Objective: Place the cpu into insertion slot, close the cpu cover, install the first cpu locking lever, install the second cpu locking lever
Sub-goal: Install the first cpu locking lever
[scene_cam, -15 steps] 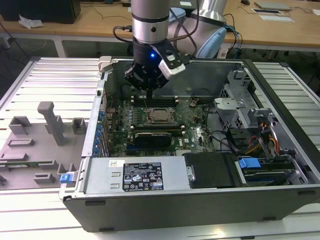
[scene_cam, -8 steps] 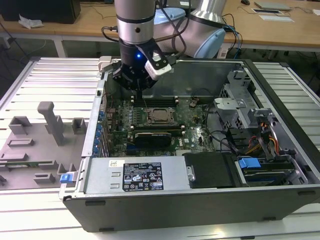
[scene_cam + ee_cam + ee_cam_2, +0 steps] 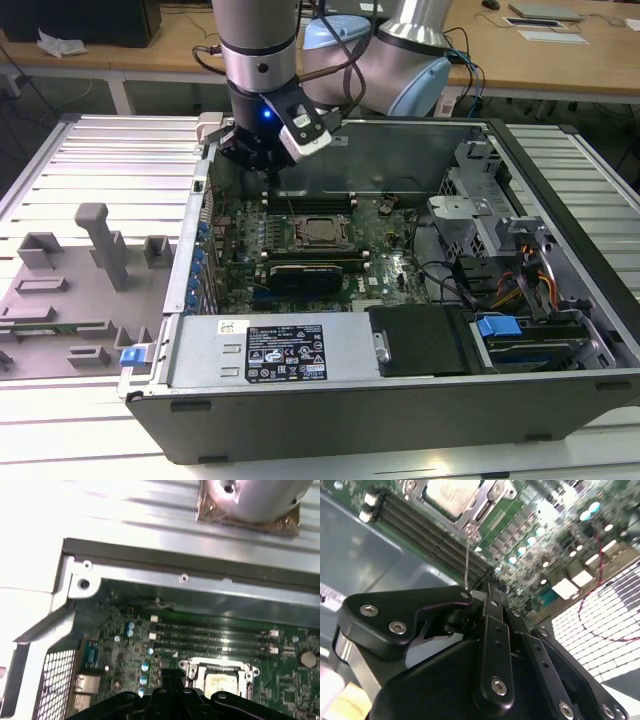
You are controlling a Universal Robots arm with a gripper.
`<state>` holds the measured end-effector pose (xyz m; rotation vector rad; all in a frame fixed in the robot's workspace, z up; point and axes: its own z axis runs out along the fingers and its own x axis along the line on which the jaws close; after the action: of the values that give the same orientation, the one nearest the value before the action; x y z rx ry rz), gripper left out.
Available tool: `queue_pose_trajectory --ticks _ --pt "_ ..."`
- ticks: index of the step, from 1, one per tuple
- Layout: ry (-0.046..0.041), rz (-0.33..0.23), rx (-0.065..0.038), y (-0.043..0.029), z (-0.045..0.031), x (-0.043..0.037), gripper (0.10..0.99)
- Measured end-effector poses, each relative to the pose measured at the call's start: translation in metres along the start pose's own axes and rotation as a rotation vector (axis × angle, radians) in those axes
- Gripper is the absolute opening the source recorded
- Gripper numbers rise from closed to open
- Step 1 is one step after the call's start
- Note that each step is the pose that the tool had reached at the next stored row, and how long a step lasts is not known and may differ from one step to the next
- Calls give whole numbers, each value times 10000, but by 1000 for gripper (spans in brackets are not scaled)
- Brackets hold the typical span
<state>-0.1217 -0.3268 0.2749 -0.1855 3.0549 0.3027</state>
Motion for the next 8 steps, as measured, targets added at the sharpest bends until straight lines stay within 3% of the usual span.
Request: queue_pose_trajectory --ticks 2,8 --pt "-49 4 -171 -1 13 5 106" --pt "-84 13 -364 -16 87 12 106"
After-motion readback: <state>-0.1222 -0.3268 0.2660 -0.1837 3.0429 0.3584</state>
